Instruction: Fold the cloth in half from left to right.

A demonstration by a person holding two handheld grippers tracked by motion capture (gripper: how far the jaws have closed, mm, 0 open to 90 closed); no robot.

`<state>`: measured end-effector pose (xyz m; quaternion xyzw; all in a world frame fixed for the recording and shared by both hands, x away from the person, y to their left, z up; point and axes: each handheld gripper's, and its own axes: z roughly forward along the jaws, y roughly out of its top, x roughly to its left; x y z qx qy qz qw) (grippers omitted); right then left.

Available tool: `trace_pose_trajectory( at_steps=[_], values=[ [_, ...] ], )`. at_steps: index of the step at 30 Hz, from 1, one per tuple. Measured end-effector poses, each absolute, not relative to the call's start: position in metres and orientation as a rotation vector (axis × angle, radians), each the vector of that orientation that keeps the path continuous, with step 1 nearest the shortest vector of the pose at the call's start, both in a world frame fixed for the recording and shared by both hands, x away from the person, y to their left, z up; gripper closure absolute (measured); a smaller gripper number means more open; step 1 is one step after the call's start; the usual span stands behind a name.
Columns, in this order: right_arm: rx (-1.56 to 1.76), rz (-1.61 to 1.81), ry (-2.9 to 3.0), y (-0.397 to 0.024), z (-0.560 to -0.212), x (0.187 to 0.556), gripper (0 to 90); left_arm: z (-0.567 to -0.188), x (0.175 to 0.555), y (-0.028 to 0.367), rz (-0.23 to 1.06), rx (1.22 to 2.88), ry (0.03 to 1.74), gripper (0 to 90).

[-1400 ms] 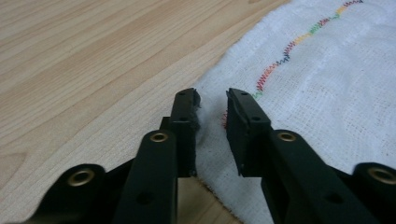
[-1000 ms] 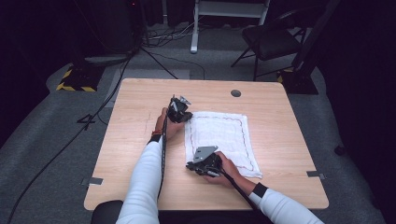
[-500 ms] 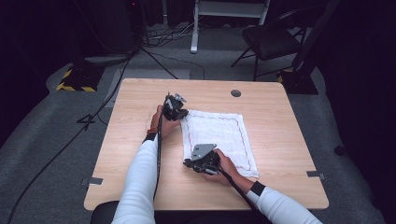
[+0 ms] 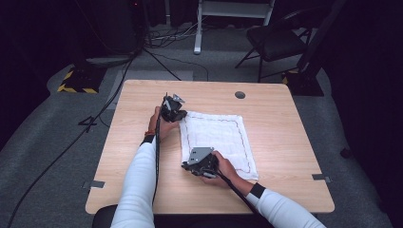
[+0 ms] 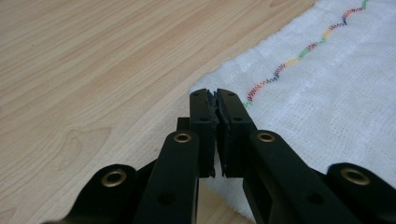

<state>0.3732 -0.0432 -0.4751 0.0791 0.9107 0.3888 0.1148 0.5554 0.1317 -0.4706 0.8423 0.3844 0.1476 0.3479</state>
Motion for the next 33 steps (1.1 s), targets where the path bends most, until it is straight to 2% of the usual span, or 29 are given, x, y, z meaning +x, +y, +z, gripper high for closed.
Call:
trace_pose_trajectory(
  at_steps=[13,21,33],
  values=[
    [0.269,1.197,2.598,-0.055,-0.456,0.373,86.5,-0.451,0.551,0.13,0.446,2.14,0.982,85.8],
    [0.327,1.218,2.553,-0.082,-0.445,0.369,86.5,-0.437,0.551,0.103,0.492,2.133,0.941,86.0],
    [0.44,1.217,2.497,-0.135,-0.434,0.367,86.5,-0.434,0.556,0.056,0.502,2.148,0.891,86.0]
  ],
)
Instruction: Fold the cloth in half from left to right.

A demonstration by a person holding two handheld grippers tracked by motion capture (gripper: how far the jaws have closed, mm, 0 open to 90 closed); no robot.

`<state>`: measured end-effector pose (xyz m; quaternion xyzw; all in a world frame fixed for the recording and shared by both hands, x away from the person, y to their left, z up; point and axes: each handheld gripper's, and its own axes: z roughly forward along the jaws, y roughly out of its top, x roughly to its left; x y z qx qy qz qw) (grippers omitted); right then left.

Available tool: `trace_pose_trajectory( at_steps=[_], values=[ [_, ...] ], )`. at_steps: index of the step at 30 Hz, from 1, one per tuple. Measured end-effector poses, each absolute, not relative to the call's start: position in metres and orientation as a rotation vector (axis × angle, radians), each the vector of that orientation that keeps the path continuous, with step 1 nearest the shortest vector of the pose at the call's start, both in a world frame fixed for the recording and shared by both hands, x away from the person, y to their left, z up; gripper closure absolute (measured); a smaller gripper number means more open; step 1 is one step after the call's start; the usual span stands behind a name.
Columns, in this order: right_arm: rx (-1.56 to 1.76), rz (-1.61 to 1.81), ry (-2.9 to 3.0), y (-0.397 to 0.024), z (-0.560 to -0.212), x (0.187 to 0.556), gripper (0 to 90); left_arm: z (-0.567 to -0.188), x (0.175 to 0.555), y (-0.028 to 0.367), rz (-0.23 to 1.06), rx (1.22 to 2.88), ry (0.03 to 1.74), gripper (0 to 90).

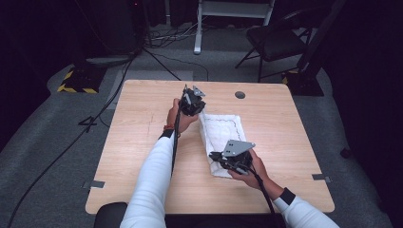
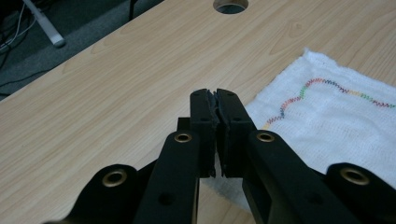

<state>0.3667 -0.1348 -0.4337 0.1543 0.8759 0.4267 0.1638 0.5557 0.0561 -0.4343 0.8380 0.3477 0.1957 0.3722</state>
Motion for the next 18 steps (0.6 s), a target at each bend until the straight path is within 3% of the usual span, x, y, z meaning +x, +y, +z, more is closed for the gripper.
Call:
trace_pose_trajectory(
  at_steps=[18],
  values=[
    [0.53,1.126,2.48,-0.192,-0.439,0.357,86.4,-0.437,0.559,-0.004,0.462,2.186,0.788,86.0]
  ],
)
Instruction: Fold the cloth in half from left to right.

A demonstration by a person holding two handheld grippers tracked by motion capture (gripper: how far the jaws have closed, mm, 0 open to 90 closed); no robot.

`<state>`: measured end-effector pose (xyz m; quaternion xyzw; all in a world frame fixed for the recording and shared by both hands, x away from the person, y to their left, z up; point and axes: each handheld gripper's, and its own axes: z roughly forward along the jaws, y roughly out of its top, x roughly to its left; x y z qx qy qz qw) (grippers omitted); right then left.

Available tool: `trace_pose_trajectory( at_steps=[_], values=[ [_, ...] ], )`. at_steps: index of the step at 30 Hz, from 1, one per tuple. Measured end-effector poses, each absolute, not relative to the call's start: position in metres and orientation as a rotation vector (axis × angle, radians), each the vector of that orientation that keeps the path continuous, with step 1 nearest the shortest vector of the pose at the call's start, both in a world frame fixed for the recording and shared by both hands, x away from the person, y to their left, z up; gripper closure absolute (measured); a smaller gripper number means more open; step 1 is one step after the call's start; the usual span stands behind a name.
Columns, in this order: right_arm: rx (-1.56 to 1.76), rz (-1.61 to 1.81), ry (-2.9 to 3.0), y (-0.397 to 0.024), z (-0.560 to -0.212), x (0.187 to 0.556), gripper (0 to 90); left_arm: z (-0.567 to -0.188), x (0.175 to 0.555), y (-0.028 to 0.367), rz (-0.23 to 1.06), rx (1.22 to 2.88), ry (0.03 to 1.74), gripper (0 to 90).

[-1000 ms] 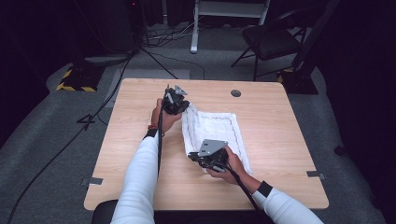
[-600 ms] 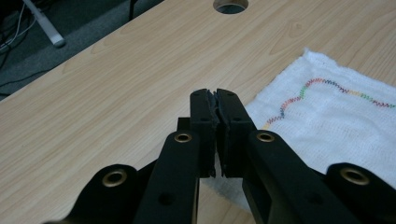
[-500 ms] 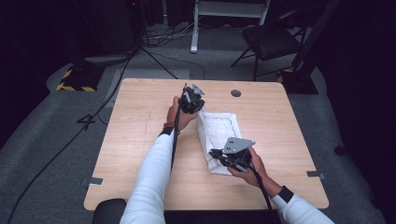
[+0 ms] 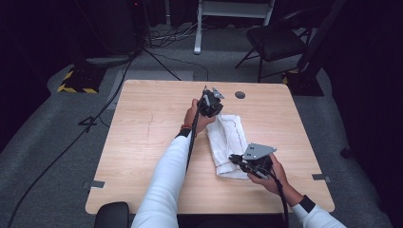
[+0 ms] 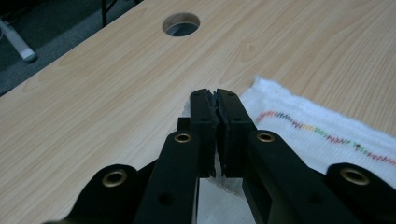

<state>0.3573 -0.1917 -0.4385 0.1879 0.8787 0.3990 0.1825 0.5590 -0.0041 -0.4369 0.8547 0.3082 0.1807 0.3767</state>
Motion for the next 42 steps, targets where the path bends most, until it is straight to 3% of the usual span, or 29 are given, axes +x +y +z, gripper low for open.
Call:
trace_pose_trajectory(
  at_steps=[18,21,26,30,32,35,42],
  values=[
    [0.619,1.055,2.479,-0.229,-0.45,0.35,86.2,-0.443,0.561,-0.055,0.42,2.222,0.726,84.5],
    [0.638,1.033,2.48,-0.233,-0.454,0.35,84.2,-0.444,0.56,-0.059,0.441,2.218,0.762,71.5],
    [0.675,1.01,2.481,-0.239,-0.46,0.352,82.0,-0.44,0.555,-0.047,0.444,2.174,0.79,57.6],
    [0.709,0.969,2.482,-0.246,-0.464,0.351,70.4,-0.435,0.543,-0.033,0.42,2.173,0.826,38.3],
    [0.738,0.964,2.487,-0.252,-0.466,0.351,64.4,-0.435,0.532,-0.025,0.382,2.178,0.792,32.8],
    [0.788,0.965,2.496,-0.266,-0.469,0.352,58.8,-0.439,0.507,-0.016,0.34,2.221,0.727,26.8],
    [0.828,0.974,2.467,-0.288,-0.469,0.352,60.9,-0.447,0.448,-0.003,0.304,2.295,0.576,24.2]
  ],
)
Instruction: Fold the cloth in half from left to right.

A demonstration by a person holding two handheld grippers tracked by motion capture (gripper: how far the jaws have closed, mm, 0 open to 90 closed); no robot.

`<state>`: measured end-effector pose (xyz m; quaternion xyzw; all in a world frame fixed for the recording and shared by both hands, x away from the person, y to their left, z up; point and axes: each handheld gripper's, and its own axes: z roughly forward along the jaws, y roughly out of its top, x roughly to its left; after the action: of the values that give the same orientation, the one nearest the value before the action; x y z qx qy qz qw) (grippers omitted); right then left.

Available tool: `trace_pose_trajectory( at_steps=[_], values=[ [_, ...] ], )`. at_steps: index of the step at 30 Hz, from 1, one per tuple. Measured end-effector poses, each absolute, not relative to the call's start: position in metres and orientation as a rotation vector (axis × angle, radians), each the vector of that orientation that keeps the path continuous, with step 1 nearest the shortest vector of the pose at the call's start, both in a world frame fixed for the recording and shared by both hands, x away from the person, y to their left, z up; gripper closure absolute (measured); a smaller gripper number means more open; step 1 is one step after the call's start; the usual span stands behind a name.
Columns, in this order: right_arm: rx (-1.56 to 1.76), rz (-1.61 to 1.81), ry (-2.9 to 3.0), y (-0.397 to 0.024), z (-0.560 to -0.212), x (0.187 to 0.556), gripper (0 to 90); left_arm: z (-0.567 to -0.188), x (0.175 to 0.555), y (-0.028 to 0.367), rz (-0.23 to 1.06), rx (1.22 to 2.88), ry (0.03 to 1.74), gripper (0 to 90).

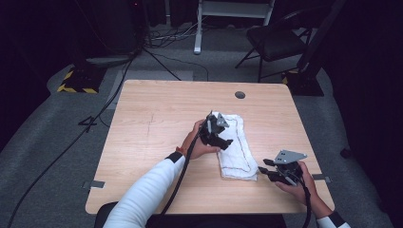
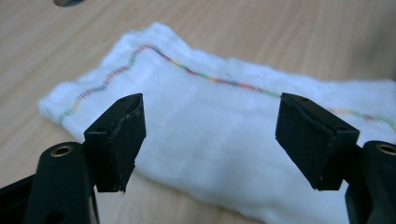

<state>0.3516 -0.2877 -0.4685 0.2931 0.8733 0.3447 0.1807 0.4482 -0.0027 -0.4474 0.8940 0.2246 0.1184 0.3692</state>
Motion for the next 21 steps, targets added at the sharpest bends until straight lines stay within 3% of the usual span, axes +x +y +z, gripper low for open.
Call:
trace_pose_trajectory(
  at_steps=[8,21],
  values=[
    [0.834,1.059,2.459,-0.288,-0.472,0.362,53.6,-0.468,0.41,0.001,0.252,2.354,0.497,23.1],
    [0.816,1.035,2.529,-0.272,-0.487,0.385,48.7,-0.489,0.402,0.005,0.213,2.414,0.452,28.2]
  ],
)
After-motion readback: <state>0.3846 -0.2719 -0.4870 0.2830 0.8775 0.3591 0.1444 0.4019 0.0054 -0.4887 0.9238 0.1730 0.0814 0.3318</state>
